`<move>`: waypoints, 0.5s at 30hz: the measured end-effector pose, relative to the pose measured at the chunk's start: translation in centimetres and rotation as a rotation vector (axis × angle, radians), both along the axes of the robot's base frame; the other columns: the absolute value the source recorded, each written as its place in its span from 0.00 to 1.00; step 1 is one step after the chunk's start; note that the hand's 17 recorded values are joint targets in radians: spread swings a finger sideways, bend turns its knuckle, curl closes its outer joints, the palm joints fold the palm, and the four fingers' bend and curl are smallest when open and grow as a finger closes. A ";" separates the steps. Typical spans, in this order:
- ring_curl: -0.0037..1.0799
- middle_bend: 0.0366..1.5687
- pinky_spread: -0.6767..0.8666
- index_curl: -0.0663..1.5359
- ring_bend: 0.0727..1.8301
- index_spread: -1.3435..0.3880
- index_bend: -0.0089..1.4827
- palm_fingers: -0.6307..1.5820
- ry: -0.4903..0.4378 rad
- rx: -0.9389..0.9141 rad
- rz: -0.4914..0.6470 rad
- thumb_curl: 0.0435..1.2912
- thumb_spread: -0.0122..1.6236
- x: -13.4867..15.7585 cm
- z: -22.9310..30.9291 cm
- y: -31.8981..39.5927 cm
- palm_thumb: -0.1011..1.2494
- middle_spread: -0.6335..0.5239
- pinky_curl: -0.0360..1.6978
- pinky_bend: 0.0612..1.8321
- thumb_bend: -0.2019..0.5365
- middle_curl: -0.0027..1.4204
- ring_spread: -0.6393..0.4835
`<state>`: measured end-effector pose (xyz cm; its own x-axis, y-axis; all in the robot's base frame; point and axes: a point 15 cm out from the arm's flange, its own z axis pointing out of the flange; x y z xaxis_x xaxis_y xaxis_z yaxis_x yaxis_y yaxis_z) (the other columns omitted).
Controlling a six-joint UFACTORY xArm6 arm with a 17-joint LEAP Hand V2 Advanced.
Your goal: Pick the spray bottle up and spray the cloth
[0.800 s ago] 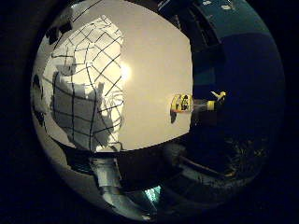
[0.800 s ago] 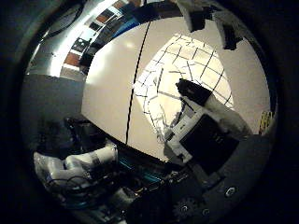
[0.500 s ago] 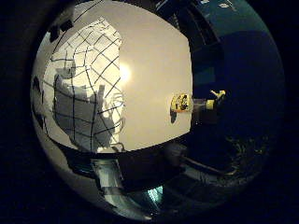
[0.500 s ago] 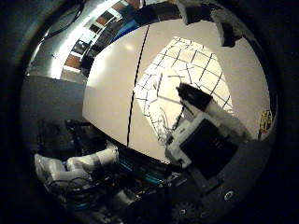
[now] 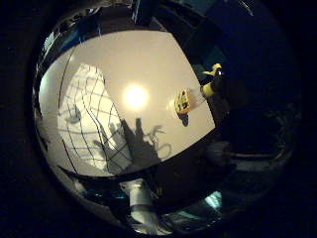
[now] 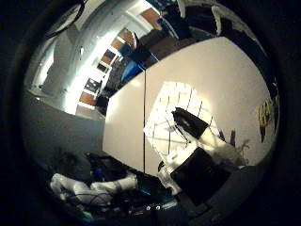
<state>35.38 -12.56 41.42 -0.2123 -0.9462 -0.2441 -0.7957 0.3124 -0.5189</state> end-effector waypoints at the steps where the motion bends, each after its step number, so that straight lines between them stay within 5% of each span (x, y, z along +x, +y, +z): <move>1: 0.38 0.28 0.59 0.28 0.31 0.59 0.15 0.39 -0.022 -0.001 -0.017 0.29 0.65 -0.3 0.7 -0.8 0.64 0.48 0.24 0.33 0.24 0.36 0.59; 15: 0.28 0.13 0.69 0.26 0.19 0.66 0.11 0.35 -0.254 0.085 -0.279 0.30 0.64 -5.3 2.8 -11.8 0.62 0.65 0.18 0.25 0.24 0.27 0.75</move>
